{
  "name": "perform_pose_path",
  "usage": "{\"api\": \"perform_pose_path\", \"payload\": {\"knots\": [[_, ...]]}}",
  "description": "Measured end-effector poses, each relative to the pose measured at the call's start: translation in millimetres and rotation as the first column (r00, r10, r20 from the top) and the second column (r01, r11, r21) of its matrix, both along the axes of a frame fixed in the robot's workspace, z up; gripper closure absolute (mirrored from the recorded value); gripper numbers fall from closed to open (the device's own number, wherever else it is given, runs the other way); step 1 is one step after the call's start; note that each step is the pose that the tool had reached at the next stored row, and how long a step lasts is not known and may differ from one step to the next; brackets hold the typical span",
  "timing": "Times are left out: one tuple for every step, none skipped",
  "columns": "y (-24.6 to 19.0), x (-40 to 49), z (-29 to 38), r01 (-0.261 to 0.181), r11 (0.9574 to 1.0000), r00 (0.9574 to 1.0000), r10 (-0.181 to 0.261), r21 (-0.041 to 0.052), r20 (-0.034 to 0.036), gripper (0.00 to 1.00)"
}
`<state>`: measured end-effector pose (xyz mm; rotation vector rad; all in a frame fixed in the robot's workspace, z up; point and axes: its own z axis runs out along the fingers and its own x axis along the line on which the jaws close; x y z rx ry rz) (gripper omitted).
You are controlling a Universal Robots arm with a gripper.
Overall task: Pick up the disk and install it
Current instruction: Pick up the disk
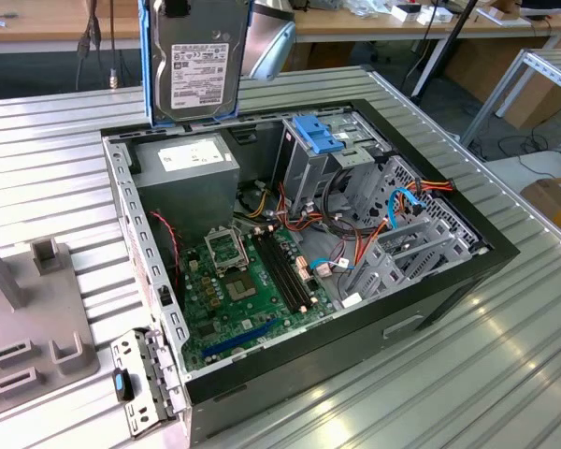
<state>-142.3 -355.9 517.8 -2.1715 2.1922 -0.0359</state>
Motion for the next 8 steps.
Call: {"api": "perform_pose_path", "payload": {"knots": [[0.0,6.2,0.0,0.000,1.0000,1.0000,0.000,0.0000,0.0000,0.63],[0.0,11.1,0.0,0.000,1.0000,1.0000,0.000,0.0000,0.0000,0.63],[0.0,16.3,0.0,0.000,1.0000,1.0000,0.000,0.0000,0.0000,0.63],[0.0,18.7,-0.1,0.000,1.0000,1.0000,0.000,0.0001,0.0001,0.63],[0.0,20.7,-0.1,0.000,1.0000,1.0000,0.000,0.0001,0.0000,0.63],[-0.1,22.1,0.0,0.000,1.0000,1.0000,0.000,0.0000,0.0000,0.63],[0.0,22.2,-0.1,0.000,1.0000,1.0000,0.000,0.0001,0.0001,0.63],[0.0,22.3,0.0,0.000,1.0000,1.0000,0.000,0.0001,0.0001,0.63]]}}
